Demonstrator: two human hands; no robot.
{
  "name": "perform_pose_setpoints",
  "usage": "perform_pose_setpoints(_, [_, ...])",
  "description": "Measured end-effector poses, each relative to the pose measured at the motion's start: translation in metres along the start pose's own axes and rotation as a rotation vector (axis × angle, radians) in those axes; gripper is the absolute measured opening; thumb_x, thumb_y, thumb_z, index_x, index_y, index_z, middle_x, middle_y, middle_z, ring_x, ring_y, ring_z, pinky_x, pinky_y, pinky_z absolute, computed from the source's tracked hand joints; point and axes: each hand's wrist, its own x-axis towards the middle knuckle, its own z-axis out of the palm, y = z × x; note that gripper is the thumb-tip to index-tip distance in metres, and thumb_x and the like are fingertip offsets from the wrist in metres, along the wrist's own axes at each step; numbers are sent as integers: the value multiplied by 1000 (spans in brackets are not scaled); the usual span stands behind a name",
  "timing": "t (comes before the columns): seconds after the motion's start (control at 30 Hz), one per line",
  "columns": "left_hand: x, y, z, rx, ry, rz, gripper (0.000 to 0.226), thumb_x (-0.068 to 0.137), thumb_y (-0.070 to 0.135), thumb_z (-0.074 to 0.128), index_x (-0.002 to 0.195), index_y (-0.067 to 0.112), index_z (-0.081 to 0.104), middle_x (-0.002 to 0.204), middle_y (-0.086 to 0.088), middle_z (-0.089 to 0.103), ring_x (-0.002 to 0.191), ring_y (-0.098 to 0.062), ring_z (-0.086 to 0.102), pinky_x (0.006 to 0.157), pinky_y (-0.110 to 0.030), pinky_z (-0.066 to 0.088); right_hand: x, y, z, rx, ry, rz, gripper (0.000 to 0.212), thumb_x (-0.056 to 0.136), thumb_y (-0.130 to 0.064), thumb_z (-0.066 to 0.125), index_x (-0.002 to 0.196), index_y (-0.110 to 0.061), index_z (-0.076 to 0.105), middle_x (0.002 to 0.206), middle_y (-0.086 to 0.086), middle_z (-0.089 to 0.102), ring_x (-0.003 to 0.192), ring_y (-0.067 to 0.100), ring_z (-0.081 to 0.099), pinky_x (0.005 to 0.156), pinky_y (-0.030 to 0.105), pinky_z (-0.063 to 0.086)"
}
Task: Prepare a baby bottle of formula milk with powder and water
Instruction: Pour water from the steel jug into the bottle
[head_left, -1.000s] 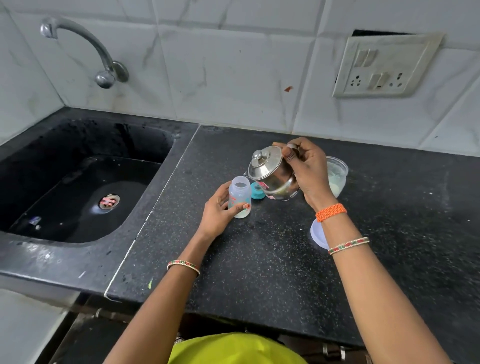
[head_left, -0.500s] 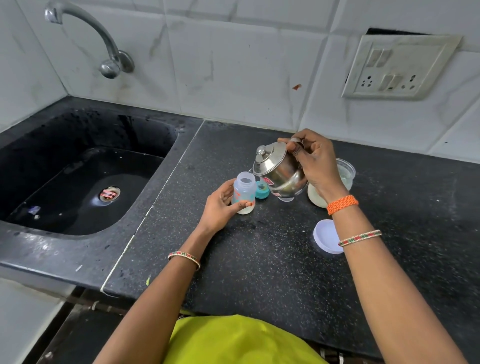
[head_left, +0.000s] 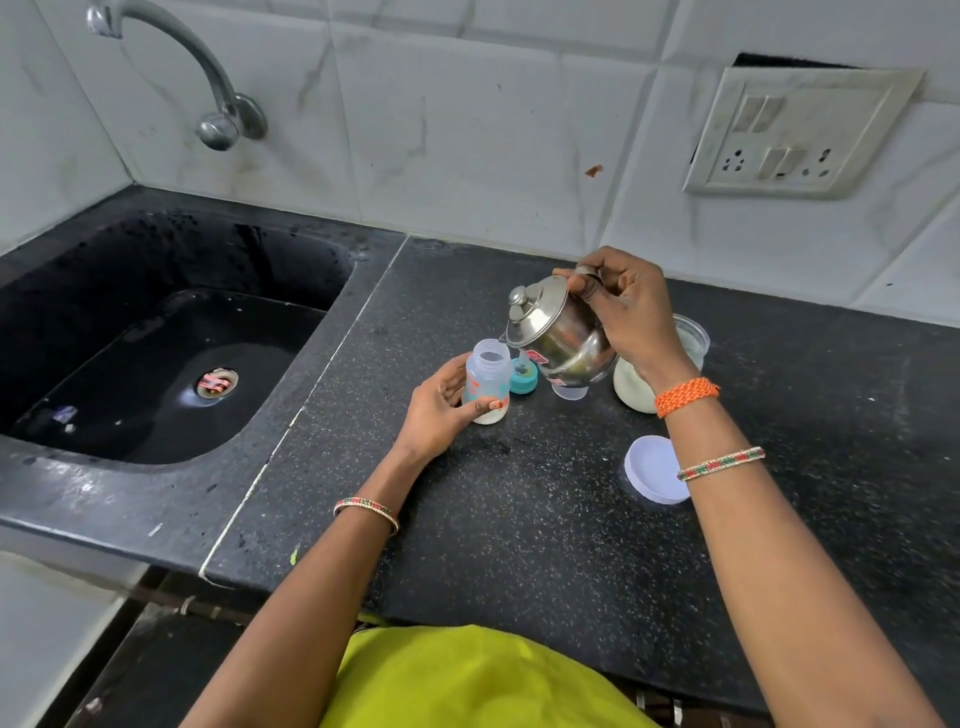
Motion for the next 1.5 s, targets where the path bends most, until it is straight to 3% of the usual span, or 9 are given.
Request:
perform_pose_setpoints(0.13, [-1, 1, 0, 7, 6, -2, 59, 77, 3, 75, 126, 22, 50, 122, 12, 59, 108, 12, 58, 91, -9, 44, 4, -2, 0, -58, -12, -9, 22, 87, -8, 66, 77, -27, 61, 77, -17, 72, 98, 9, 70, 82, 21, 52])
perform_pose_setpoints(0.37, [-2, 0, 0, 0, 6, -6, 62, 76, 3, 75, 131, 18, 49, 124, 10, 59, 109, 10, 58, 94, -12, 45, 7, -3, 0, -139, -15, -16, 19, 87, -11, 67, 78, -26, 61, 87, 3, 72, 97, 11, 70, 84, 28, 54])
perform_pose_setpoints(0.63, [-1, 0, 1, -18, 1, -14, 65, 77, 0, 73, 136, 9, 46, 125, 9, 56, 106, 14, 57, 88, -7, 45, 10, -8, -2, -251, -10, -17, 5, 87, -15, 68, 84, -19, 65, 88, 3, 72, 95, 12, 69, 85, 30, 54])
perform_pose_setpoints(0.77, [-1, -1, 0, -13, 3, -21, 66, 77, 2, 74, 136, 9, 47, 129, 6, 57, 112, 6, 57, 93, -10, 45, 11, -14, -1, -278, -6, -24, 9, 86, -17, 68, 80, -23, 64, 80, -3, 69, 83, 12, 67, 79, 30, 53])
perform_pose_setpoints(0.87, [-1, -2, 0, 2, -3, -25, 64, 77, 2, 75, 135, 9, 48, 131, 2, 57, 115, 1, 56, 94, -11, 45, 11, -16, -2, -290, -2, -34, 18, 86, -19, 69, 75, -31, 62, 81, 4, 70, 91, 24, 69, 80, 36, 54])
perform_pose_setpoints(1.03, [0, -2, -2, 24, -18, -43, 68, 76, 7, 77, 137, 11, 46, 138, -3, 55, 124, -9, 53, 107, -26, 42, 12, -17, -4, -311, 2, -41, 7, 86, -20, 69, 81, -19, 63, 74, -1, 66, 73, 14, 62, 73, 30, 51])
perform_pose_setpoints(1.2, [-3, 1, -1, 90, -73, -60, 92, 70, 9, 82, 146, 20, 31, 137, 7, 47, 125, -2, 44, 97, -3, 33, 12, -18, -5, -302, 20, -41, 6, 86, -18, 69, 82, -19, 64, 74, -4, 66, 75, 13, 63, 73, 28, 51])
perform_pose_setpoints(1.43, [-7, -2, -3, 172, -82, -17, 108, 69, 7, 76, 151, 22, 7, 152, -7, 33, 136, -13, 39, 113, -27, 30, 12, -20, -4, -312, 28, -31, 9, 86, -20, 68, 86, -11, 67, 87, 14, 72, 87, 29, 68, 78, 35, 54])
perform_pose_setpoints(1.5, [-7, -2, -3, 177, -72, -8, 106, 72, 4, 75, 151, 19, 6, 152, -9, 33, 133, -10, 40, 110, -19, 32, 13, -20, -4, -301, 25, -31, 12, 86, -21, 68, 86, -9, 67, 88, 17, 72, 89, 31, 68, 79, 39, 55])
